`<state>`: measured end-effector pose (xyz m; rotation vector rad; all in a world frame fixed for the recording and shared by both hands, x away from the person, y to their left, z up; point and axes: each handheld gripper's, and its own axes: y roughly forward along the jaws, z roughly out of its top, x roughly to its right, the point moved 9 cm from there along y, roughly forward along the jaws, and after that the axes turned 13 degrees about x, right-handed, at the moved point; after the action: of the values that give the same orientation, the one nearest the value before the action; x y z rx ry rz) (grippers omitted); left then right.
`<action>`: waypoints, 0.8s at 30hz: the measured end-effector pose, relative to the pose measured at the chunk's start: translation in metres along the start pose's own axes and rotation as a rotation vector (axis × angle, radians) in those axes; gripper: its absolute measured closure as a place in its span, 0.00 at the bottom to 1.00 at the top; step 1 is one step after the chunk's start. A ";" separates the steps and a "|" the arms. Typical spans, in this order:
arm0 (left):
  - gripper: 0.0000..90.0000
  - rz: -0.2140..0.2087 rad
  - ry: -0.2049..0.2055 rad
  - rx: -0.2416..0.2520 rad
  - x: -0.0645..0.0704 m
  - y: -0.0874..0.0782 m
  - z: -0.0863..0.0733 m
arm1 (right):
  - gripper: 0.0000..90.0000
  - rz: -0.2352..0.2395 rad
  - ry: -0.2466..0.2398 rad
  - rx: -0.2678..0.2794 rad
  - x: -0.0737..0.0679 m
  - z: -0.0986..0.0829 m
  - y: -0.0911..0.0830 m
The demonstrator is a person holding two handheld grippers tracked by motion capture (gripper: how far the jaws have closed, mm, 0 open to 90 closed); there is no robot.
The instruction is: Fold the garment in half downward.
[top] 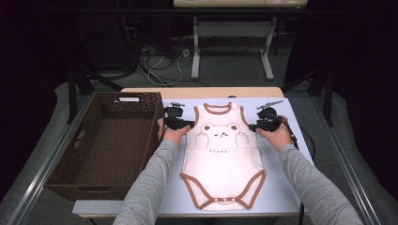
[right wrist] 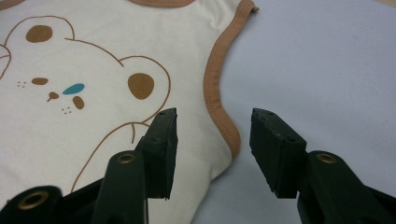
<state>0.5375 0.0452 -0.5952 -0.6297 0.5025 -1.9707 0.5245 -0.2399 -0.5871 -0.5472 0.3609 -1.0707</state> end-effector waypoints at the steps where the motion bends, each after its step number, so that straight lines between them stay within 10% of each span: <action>1: 0.53 -0.004 -0.006 -0.008 0.000 0.001 -0.001 | 0.58 -0.002 -0.003 -0.007 0.000 -0.001 0.000; 24: 0.91 0.035 -0.007 -0.135 -0.006 0.008 -0.021 | 0.60 -0.023 0.018 -0.024 0.004 -0.005 0.001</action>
<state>0.5329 0.0487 -0.6176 -0.7068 0.6424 -1.9124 0.5243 -0.2445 -0.5912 -0.5639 0.3845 -1.0951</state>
